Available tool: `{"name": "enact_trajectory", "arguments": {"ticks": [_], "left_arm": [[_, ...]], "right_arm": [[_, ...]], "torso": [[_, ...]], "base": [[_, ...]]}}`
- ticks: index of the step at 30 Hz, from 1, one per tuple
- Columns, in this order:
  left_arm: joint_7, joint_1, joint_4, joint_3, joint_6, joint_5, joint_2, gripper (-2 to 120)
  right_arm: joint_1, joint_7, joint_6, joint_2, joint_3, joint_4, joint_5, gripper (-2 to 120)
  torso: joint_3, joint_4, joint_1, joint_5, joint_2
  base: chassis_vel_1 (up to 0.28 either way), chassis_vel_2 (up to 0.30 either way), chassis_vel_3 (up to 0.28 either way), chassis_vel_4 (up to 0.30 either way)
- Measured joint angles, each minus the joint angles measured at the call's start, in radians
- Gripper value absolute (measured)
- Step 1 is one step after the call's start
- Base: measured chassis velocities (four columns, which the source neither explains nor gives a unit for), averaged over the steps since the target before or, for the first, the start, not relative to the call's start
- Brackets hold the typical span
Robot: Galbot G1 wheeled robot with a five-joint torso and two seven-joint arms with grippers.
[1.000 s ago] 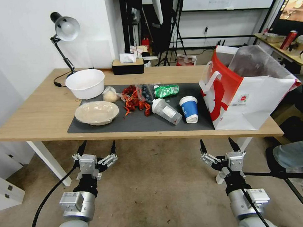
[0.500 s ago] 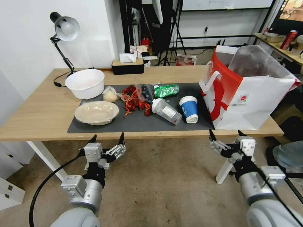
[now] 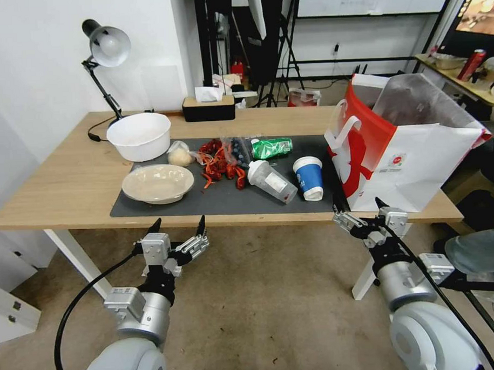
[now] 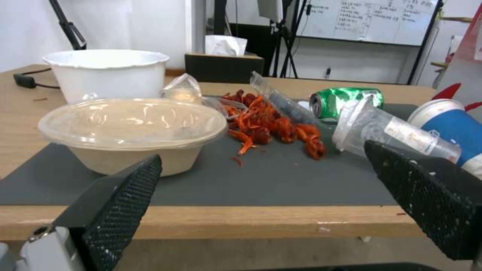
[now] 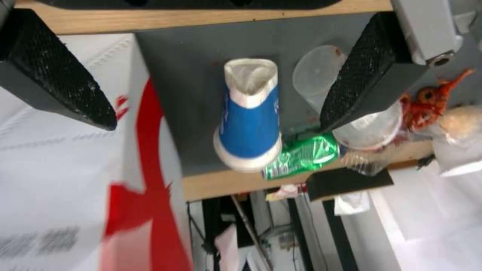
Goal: Pick up the trash from the table and place it into the takeout bag.
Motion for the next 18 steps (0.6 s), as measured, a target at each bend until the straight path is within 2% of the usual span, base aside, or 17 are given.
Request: {"name": "enact_trajectory", "arguments": {"ticks": [8,18], "left_arm": [[0.001,0.005,0.002,-0.01,-0.008,0.014,0.001,100],[0.001,0.006,0.025,-0.016,-0.031,0.028,0.002,100]], "right_arm": [[0.168,0.029,0.001,-0.092,-0.072,-0.16,0.124,100],[0.324,0.102,-0.07,-0.104,-0.17,-0.27,0.157,99]], "torso": [[0.0,-0.0002,0.0,0.0,0.0],[0.0,-0.0001,0.0,-0.0001,0.0]], "base": [[0.0,0.0,0.0,0.0],[0.0,0.0,0.0,0.0]]}}
